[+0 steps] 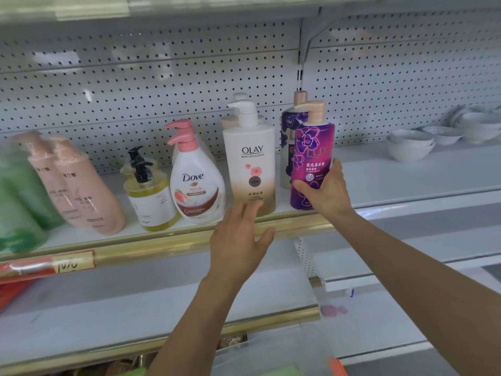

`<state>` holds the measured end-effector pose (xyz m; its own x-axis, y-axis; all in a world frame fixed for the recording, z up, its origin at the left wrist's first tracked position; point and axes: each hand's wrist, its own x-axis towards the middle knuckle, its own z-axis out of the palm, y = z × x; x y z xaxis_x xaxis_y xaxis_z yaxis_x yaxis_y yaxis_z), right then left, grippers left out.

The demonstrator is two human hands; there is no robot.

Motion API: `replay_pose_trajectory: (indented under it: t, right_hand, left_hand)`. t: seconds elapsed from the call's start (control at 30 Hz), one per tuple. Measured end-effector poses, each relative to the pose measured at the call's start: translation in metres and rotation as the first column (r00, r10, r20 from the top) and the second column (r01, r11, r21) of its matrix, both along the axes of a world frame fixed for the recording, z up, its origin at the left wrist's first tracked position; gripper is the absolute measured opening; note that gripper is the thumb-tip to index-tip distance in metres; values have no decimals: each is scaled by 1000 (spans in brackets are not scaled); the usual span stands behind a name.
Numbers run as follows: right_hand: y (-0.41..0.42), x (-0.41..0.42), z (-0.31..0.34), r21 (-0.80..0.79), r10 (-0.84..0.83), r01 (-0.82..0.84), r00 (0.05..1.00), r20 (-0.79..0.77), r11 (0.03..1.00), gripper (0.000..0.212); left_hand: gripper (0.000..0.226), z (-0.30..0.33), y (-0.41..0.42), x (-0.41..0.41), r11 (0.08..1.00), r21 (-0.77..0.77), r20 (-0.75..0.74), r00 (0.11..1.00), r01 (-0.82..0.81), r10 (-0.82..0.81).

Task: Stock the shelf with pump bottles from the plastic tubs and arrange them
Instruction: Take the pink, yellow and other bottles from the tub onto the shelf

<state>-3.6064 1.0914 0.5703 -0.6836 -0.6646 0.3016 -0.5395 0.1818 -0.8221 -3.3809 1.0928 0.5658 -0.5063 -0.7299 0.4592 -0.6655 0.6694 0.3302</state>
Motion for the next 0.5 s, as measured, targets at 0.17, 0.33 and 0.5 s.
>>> replay_pose_trajectory:
  t: [0.17, 0.33, 0.5]
  right_hand:
    - [34, 44, 13, 4, -41, 45, 943, -331, 999, 80]
    - [64, 113, 12, 1, -3, 5, 752, -659, 1000, 55]
    - [74, 171, -8, 52, 54, -23, 696, -716, 998, 49]
  left_hand:
    - [54, 8, -12, 31, 994, -109, -5, 1000, 22, -22]
    - [54, 8, -20, 79, 972, -233, -47, 999, -9, -2]
    - [54, -8, -27, 127, 974, -226, -55, 998, 0, -12]
